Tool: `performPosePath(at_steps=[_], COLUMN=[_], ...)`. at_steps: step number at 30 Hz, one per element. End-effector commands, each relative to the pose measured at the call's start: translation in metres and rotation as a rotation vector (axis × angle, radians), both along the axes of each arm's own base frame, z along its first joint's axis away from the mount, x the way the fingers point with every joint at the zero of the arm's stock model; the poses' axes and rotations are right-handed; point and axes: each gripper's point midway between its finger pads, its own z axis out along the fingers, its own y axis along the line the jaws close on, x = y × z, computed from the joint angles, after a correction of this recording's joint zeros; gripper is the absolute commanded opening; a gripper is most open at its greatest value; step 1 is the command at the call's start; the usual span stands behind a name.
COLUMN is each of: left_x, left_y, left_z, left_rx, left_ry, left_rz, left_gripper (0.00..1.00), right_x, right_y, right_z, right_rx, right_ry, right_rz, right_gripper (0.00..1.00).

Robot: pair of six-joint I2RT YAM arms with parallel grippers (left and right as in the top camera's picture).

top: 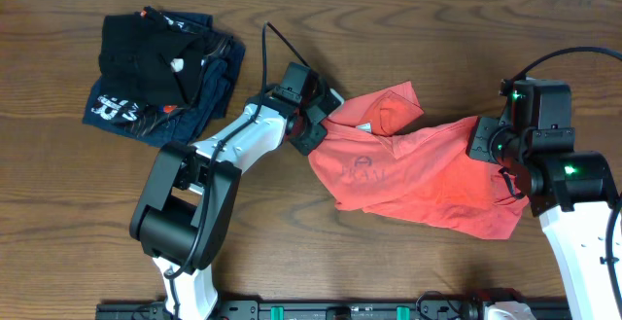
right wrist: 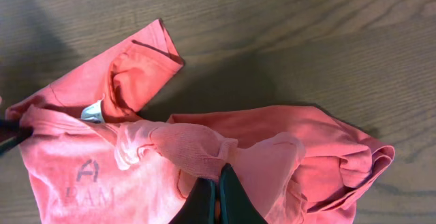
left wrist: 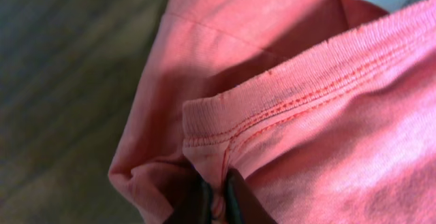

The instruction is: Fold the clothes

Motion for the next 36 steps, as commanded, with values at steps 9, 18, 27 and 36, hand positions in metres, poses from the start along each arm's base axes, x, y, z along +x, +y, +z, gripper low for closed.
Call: performPosePath(at_steps=[9,18,27,36], left_x=[-0.003,-0.004,-0.079,-0.109], left_y=[0.025,0.064,0.108,0.093], left_z=[0.074,0.228,0.391,0.336], left_rx=[0.062,-0.004,-0.275,-0.306], left_ry=[-0.122,-0.518,-0.932,-0.661], left_rz=[0.048,0.254,0.375,0.312], left_gripper=[0.06,0.06,0.06,0.06], right_x=[0.008,0.026,0.022,-0.005], right_y=[-0.017,-0.048,-0.050,-0.027], right_z=[0.010,0.033,0.030,0.001], right_rx=[-0.055,-0.034,0.044,0.124], right_ry=[-0.059,-0.189,-0.172,0.003], right_rz=[-0.067,-0.198,-0.187,-0.125], right_gripper=[0.01,0.01,0.01,0.01])
